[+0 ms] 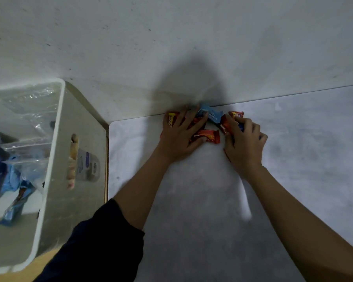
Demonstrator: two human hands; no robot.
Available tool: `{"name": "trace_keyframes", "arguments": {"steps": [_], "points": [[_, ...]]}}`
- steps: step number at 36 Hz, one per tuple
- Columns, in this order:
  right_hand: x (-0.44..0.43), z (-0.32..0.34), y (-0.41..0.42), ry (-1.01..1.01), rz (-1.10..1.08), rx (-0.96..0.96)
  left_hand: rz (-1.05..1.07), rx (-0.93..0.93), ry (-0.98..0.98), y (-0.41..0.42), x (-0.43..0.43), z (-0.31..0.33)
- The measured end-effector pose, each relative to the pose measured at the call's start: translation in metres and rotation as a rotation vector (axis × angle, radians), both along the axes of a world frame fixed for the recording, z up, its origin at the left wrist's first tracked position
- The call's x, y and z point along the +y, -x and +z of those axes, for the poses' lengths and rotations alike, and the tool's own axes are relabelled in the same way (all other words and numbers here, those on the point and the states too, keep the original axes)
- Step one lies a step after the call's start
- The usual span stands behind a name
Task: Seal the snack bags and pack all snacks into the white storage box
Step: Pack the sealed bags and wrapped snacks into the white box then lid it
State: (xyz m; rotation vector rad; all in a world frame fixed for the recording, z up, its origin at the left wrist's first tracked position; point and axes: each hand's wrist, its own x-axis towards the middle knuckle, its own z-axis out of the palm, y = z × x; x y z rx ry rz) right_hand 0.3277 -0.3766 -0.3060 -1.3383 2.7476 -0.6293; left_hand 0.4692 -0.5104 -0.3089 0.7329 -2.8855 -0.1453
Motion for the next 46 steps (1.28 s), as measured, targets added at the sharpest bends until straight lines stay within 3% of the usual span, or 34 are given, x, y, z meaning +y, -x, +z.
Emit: {"name": "trace_keyframes", "arguments": {"steps": [20, 32, 36, 46], "points": [[0.008, -0.007, 0.0, 0.044, -0.028, 0.086, 0.166, 0.222, 0.154, 0.01, 0.006, -0.017], [0.011, -0.004, -0.004, 0.014, -0.01, 0.175, 0.312, 0.253, 0.234, 0.004, 0.01, -0.02], [0.012, -0.001, -0.004, 0.01, 0.033, 0.218, 0.355, 0.284, 0.208, -0.002, 0.013, -0.019], [0.014, 0.005, -0.008, 0.176, 0.029, 0.046, 0.451, 0.456, 0.058, -0.014, 0.021, -0.01]]}}
